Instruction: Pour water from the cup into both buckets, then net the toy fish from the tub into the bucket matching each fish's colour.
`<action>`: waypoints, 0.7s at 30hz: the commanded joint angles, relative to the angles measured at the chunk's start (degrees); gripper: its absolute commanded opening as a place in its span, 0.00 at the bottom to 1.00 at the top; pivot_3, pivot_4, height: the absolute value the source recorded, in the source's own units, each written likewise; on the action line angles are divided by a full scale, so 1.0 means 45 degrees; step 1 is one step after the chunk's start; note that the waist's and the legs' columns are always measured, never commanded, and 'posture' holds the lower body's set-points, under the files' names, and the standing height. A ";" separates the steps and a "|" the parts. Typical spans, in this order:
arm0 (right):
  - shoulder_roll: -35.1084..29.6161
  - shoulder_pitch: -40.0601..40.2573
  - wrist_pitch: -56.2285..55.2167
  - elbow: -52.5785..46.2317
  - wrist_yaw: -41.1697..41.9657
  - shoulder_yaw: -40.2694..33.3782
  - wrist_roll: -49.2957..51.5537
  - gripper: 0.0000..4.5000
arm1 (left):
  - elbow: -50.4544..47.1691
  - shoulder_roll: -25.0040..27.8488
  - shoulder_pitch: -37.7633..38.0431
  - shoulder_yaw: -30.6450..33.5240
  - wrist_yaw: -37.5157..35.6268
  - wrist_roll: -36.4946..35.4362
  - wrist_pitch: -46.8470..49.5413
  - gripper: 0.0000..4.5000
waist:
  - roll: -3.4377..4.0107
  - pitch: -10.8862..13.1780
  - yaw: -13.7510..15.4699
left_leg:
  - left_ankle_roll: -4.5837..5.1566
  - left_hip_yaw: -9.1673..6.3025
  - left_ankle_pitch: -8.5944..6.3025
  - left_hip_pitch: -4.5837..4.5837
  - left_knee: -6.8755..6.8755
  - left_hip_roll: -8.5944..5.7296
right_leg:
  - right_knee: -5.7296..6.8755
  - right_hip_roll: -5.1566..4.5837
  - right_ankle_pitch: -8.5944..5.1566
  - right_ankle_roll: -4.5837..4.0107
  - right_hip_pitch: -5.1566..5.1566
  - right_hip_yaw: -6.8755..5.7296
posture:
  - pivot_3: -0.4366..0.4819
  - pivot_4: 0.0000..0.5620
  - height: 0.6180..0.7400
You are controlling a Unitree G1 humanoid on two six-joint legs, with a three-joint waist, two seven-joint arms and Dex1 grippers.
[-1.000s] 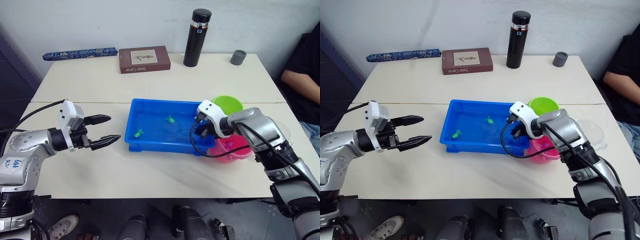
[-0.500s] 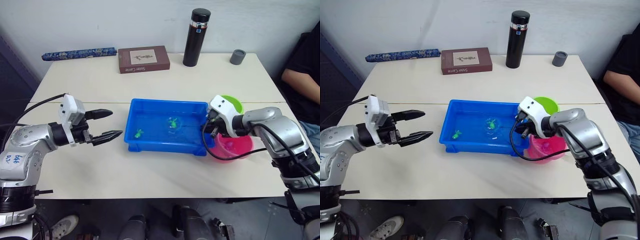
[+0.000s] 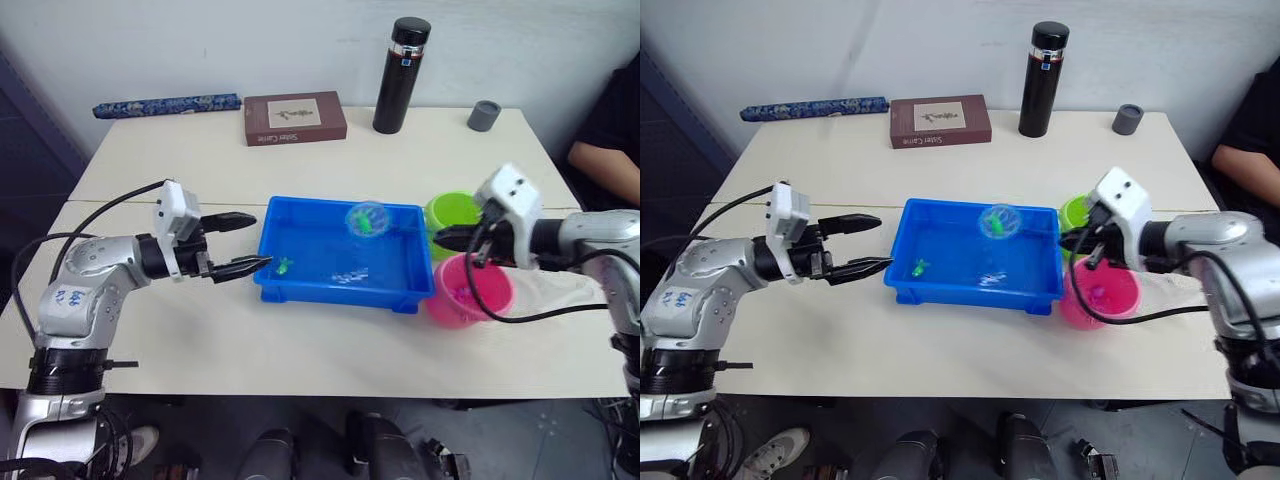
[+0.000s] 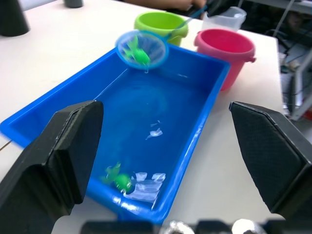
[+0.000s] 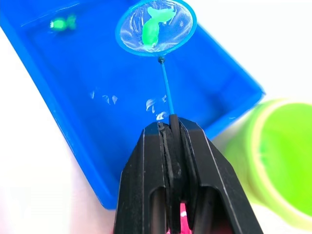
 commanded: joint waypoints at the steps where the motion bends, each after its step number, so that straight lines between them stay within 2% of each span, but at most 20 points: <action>1: -0.0829 0.0310 -0.0742 0.0074 -0.0136 -0.1183 -0.0069 0.00 | 0.0433 -0.0057 -0.0731 -0.0146 -0.0392 0.0161 -0.0452 0.99 | 0.0000 0.0000 0.0051 | 0.0000 0.0002 0.0000 0.0001 0.0000 -0.0001 | 0.0001 0.0000 0.0000 0.0000 0.0000 0.0001 | 0.48 0.27 0.99; 5: -0.1138 0.0422 -0.1398 0.1245 -0.0696 -0.1895 -0.0328 0.00 | 0.1003 -0.0235 -0.1226 -0.0394 -0.0680 0.0381 -0.0673 0.99 | 0.0000 0.0000 0.0045 | 0.0002 0.0013 0.0001 0.0005 0.0000 -0.0001 | 0.0003 0.0000 0.0000 0.0000 0.0001 0.0007 | 0.48 0.27 0.99; 10: -0.1578 0.1046 -0.2839 0.2096 -0.0996 -0.1877 -0.0995 0.00 | 0.1344 -0.0277 -0.1409 -0.0471 -0.0887 0.0505 -0.0871 0.99 | 0.0000 0.0000 0.0073 | 0.0002 0.0013 0.0002 0.0005 -0.0001 0.0001 | 0.0002 0.0002 0.0000 0.0000 0.0000 0.0005 | 0.48 0.27 0.99; 21: -0.1791 0.2808 -0.6005 0.2446 -0.2114 -0.2168 -0.2605 0.00 | 0.1228 -0.0170 -0.1228 -0.0321 -0.0947 0.0570 -0.0813 0.99 | 0.0001 -0.0001 0.0091 | 0.0003 0.0018 0.0004 0.0005 0.0004 -0.0001 | 0.0008 0.0001 0.0001 0.0001 0.0001 0.0009 | 0.48 0.27 0.99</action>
